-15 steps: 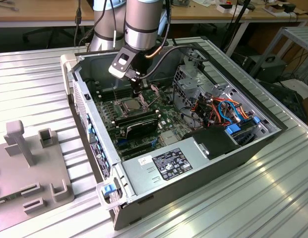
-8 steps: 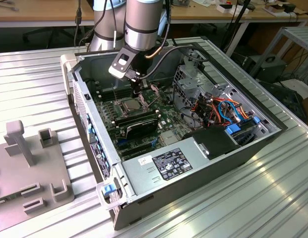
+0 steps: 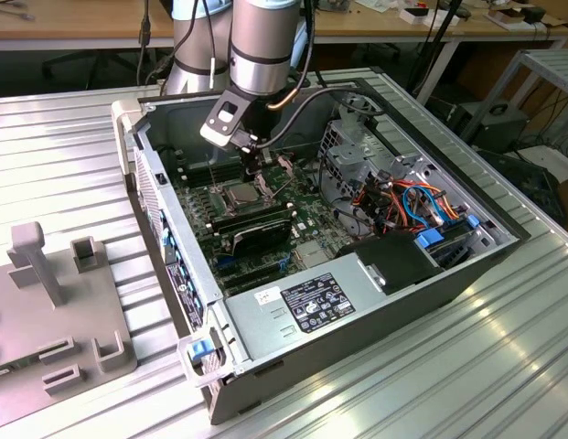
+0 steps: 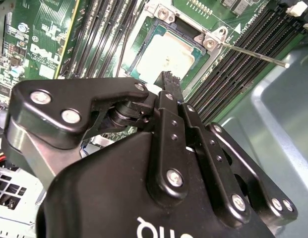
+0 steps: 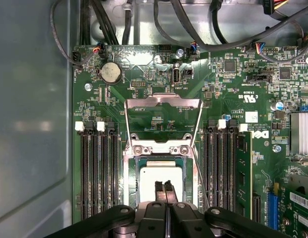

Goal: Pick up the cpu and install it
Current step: 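Close the cpu cover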

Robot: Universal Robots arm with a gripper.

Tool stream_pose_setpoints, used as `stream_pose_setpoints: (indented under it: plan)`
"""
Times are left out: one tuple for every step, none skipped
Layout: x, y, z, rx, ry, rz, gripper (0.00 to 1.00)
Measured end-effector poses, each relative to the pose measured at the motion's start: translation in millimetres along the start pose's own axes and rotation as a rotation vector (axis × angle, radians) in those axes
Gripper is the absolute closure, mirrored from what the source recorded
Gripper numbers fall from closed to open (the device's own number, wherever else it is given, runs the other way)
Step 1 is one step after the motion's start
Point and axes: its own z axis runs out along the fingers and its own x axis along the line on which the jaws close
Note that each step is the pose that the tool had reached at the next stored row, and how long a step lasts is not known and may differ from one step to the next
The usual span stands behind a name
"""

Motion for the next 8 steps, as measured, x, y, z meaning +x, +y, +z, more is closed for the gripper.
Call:
stream_pose_setpoints:
  plan:
    - [0.0, -0.1, 2.1, 0.0000, -0.0004, 0.000, 0.89]
    - [0.0, -0.1, 3.0, 0.0000, -0.0004, 0.000, 0.89]
    - [0.0, -0.2, 3.4, 0.0000, -0.0004, 0.000, 0.89]
    - [0.0, -0.2, 3.4, 0.0001, -0.0007, 0.000, 0.89]
    - [0.0, -0.2, 3.8, 0.0000, -0.0005, 0.000, 0.89]
    - [0.2, -0.2, 4.0, 0.0000, -0.0005, 0.000, 0.89]
    - [0.2, -0.2, 4.0, 0.0000, -0.0005, 0.000, 0.89]
    - [0.2, -0.2, 4.0, 0.0000, -0.0005, 0.000, 0.89]
